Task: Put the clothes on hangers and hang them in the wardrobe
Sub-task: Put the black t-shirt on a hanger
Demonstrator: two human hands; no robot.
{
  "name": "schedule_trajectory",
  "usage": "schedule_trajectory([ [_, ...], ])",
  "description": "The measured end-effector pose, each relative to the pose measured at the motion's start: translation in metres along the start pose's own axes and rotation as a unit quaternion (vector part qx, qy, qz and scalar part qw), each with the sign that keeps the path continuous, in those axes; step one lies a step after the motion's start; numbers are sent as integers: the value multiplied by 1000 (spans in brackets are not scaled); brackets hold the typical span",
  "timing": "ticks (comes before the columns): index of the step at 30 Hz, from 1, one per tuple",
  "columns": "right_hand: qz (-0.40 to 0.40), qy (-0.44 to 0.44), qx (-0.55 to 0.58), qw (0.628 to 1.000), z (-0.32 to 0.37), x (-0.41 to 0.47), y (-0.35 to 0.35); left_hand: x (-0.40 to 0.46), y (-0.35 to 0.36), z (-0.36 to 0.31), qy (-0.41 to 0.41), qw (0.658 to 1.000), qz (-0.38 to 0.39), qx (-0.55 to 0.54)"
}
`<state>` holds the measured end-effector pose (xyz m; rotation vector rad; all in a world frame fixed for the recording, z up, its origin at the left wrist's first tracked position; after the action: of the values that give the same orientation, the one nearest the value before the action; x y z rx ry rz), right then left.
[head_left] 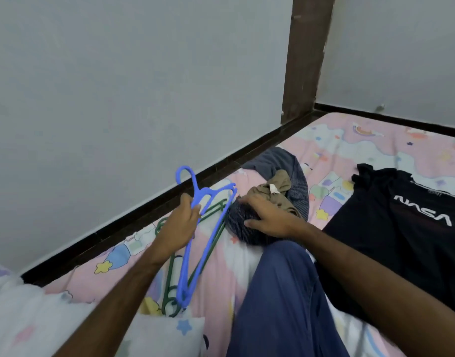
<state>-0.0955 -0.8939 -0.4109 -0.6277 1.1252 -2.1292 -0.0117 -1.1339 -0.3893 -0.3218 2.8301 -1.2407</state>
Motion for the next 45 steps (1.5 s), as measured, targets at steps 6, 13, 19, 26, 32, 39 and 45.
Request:
schedule_trajectory([
  [6,-221,1,82,972,10,-9,-85,23,-49,-90,150,974,-22,171],
  [13,-272,51,325,904,-4,-95,-183,62,28,-243,368,883,159,244],
  [19,-362,206,281,865,-125,-220,-214,79,181,-335,517,812,154,223],
  [26,-635,352,421,543,-273,-400,-214,89,319,-403,567,817,62,90],
  [32,-766,283,461,347,-354,-469,-239,147,459,-415,449,814,324,178],
  [39,-792,247,452,329,-452,-469,-266,201,568,-452,431,815,288,258],
  [45,-783,260,444,350,-505,-444,-288,236,622,-460,469,772,294,314],
])
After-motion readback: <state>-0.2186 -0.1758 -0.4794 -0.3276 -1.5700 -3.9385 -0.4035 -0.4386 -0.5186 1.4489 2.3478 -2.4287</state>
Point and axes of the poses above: each hand's wrist, its own x-axis towards the middle knuckle, its own y-axis out of the palm, z = x × y, the point moved 3 cm from there along x, towards the middle knuckle, and after that the axes turned 4 degrees about -y, right-handed, at the moved point
